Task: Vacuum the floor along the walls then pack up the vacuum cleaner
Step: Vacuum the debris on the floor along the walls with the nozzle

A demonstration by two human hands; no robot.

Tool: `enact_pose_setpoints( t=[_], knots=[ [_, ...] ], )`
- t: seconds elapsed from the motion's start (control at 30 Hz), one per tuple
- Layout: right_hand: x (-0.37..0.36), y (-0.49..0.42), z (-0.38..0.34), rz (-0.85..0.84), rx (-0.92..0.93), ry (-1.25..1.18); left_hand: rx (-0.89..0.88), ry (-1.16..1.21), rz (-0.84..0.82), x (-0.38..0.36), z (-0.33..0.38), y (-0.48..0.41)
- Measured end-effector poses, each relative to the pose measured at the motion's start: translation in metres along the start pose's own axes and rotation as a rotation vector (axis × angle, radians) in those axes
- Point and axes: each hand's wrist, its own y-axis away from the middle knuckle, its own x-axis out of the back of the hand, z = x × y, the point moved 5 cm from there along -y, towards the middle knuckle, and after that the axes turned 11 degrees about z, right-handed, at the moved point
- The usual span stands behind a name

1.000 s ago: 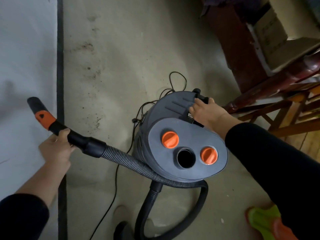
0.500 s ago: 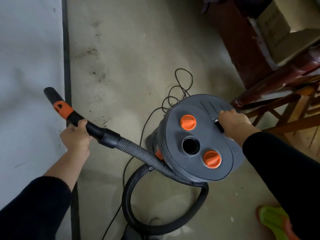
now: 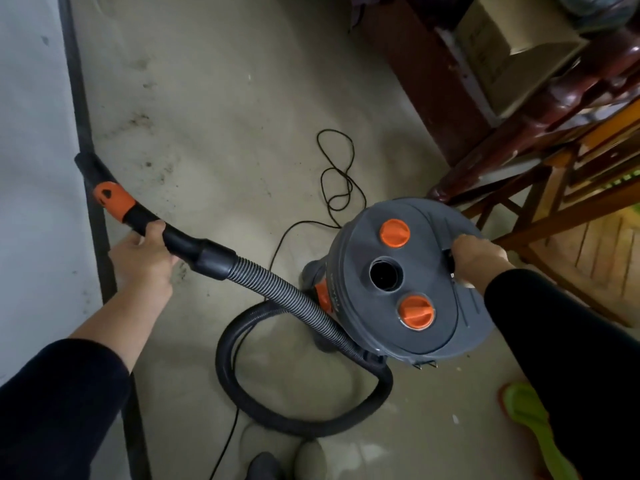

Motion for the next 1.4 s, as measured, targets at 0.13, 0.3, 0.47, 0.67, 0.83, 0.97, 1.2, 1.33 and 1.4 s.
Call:
enact_pose_setpoints(
  t=[0.13, 0.3, 0.47, 0.67, 0.83, 0.97, 1.2, 1.33, 1.4],
  knots=[
    [-0.013, 0.005, 0.016, -0.066, -0.163, -0.083, 0.012, 0.049, -0.017, -0.01, 0.004, 0.005],
    [0.006, 0.002, -0.014, -0.032, -0.065, -0.304, 0.042, 0.069, -0.037, -0.014, 0.004, 0.005],
    [0.084, 0.045, -0.116, 0.434, 0.217, -0.66, 0.059, 0.113, -0.066, -0.013, 0.012, 0.001],
    [0.106, 0.101, -0.275, 0.205, 0.69, -0.82, 0.097, 0.15, -0.183, -0.003, 0.018, -0.007],
    [0.097, 0.121, -0.328, 0.212, 0.832, -0.75, 0.087, 0.123, -0.189, 0.021, 0.012, -0.019],
    [0.086, 0.127, -0.341, 0.287, 0.922, -0.67, 0.15, 0.152, -0.165, 0.036, 0.004, -0.021],
    [0.075, 0.129, -0.362, 0.328, 1.041, -0.603, 0.185, 0.189, -0.111, 0.054, -0.012, -0.03],
    [0.059, 0.129, -0.382, 0.249, 1.07, -0.511, 0.26, 0.143, -0.094, 0.061, -0.036, -0.048],
    [0.054, 0.127, -0.394, 0.198, 1.069, -0.479, 0.314, 0.113, -0.082, 0.065, -0.048, -0.061]
  ],
)
